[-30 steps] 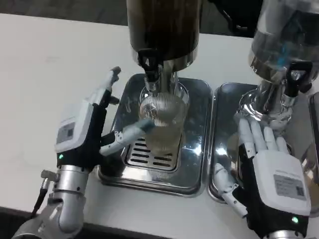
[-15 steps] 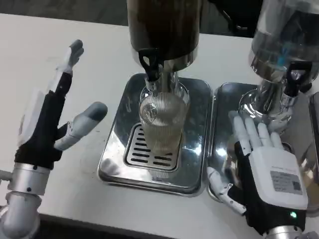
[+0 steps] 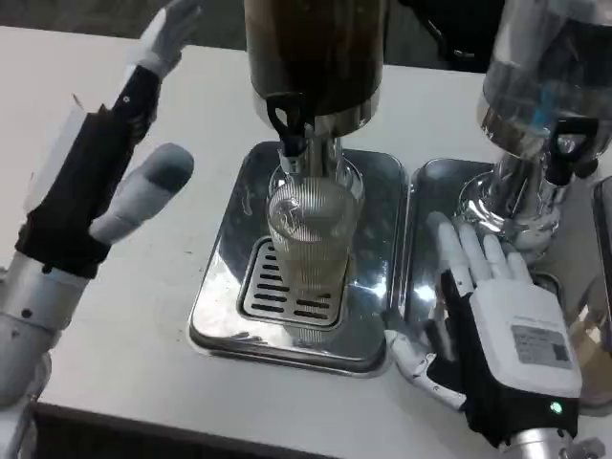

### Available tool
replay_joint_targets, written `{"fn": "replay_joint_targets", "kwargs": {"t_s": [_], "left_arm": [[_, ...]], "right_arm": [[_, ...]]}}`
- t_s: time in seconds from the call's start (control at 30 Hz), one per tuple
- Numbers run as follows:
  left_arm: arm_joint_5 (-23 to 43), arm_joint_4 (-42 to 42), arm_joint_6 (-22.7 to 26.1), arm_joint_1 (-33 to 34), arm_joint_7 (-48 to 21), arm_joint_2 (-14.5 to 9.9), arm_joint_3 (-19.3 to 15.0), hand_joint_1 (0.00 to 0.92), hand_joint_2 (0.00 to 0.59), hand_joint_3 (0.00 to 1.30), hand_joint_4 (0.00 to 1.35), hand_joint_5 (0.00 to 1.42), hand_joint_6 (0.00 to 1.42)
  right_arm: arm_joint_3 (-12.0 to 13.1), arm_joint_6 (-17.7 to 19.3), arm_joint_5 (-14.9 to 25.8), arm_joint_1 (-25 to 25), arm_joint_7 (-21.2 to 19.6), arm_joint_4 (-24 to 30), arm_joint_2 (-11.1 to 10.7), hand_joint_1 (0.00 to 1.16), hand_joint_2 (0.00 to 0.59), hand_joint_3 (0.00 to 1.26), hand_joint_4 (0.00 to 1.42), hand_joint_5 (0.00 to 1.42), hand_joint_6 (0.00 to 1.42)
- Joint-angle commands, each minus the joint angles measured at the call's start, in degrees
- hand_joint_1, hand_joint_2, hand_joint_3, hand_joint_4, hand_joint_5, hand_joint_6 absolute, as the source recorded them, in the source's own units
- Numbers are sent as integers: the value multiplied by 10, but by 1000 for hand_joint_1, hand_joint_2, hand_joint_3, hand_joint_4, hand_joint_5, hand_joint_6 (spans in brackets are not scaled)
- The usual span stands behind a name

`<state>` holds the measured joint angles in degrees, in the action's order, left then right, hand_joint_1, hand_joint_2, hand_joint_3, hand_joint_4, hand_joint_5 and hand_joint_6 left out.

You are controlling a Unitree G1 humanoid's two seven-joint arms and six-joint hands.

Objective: Grasp the cup under the faucet to collect the drink, then remove the cup.

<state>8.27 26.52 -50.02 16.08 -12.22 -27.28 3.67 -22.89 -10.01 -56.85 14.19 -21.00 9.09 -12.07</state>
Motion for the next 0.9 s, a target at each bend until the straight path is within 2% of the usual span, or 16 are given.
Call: {"fn": "replay_joint_targets", "kwargs": {"t_s": [0.03, 0.27, 0.5, 0.9], "left_arm": [[-9, 9, 8, 41, -35, 19, -4, 0, 69, 3, 0, 88, 56], [-14, 41, 15, 83, -81, 48, 0, 0, 74, 33, 0, 146, 99], [-15, 68, 14, 94, -119, 62, -7, 0, 89, 85, 25, 228, 168], [-21, 13, 11, 54, -143, 70, 0, 0, 97, 151, 100, 303, 250]], "right_arm": [[3, 3, 5, -2, -5, -4, 3, 309, 376, 0, 0, 0, 0], [4, -2, 4, 3, -9, -1, 12, 299, 375, 0, 0, 0, 1], [8, -5, 5, 11, -12, 3, 18, 261, 381, 0, 0, 0, 2], [9, 0, 4, 10, -5, 2, 21, 252, 380, 0, 0, 0, 2]]}}
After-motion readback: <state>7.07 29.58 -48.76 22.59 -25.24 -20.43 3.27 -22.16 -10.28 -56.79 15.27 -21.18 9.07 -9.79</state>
